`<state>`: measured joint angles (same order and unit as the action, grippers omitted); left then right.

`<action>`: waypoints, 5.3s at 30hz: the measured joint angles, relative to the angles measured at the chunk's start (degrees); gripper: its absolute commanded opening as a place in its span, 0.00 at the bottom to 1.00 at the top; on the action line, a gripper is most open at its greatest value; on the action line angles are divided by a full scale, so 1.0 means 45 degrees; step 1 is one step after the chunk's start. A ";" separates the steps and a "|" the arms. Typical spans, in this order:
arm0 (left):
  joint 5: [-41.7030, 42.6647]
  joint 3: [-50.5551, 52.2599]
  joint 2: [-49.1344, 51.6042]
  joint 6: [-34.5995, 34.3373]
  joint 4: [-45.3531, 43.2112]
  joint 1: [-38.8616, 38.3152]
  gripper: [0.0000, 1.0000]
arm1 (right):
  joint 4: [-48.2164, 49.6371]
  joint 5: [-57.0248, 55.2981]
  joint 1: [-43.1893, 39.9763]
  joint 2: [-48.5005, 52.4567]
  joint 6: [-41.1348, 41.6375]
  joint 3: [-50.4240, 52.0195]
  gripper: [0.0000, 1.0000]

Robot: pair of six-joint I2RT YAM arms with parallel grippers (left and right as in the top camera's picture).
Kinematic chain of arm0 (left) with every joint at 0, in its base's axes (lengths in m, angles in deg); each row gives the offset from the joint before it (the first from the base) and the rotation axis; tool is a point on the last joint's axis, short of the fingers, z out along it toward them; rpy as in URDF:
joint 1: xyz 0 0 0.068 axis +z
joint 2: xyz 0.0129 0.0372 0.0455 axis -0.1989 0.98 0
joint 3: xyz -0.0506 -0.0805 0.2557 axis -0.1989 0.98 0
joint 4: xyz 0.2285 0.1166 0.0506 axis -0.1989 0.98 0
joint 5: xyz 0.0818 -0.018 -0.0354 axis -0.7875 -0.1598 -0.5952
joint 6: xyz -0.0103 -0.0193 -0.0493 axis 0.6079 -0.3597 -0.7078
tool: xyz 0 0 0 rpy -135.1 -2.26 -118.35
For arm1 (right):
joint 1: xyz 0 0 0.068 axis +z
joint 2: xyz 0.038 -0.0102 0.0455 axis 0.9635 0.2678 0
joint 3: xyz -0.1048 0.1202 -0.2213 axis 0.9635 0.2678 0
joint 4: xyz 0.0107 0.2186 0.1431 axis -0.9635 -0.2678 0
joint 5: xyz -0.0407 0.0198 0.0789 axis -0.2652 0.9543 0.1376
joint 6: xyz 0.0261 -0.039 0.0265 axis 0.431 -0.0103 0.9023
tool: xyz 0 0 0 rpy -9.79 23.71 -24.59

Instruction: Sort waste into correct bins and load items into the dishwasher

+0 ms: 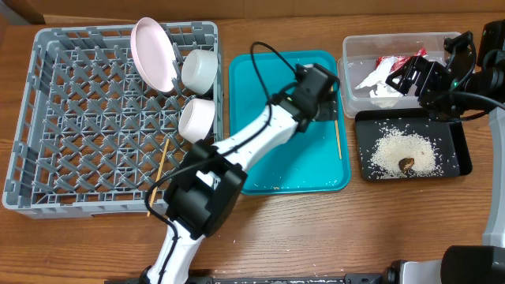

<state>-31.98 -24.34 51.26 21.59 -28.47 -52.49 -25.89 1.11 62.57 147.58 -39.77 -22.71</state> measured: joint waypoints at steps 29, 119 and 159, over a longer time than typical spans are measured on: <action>-0.2565 -0.0005 0.1443 0.1137 -0.1253 -0.1530 0.76 | 0.0005 0.0000 0.0000 0.0000 -0.0005 0.0000 1.00; -0.1423 -0.5926 -0.2958 0.6353 1.4693 0.7893 0.04 | 0.0005 0.0005 0.0000 0.0000 0.0000 0.0000 1.00; 0.0175 -0.2414 -0.8461 0.7504 1.2264 0.8106 1.00 | 0.0000 0.0000 0.0000 0.0000 0.0000 0.0000 1.00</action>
<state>-31.20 -35.21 13.19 55.36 26.72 -16.01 -25.89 1.11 62.57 147.58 -39.77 -22.71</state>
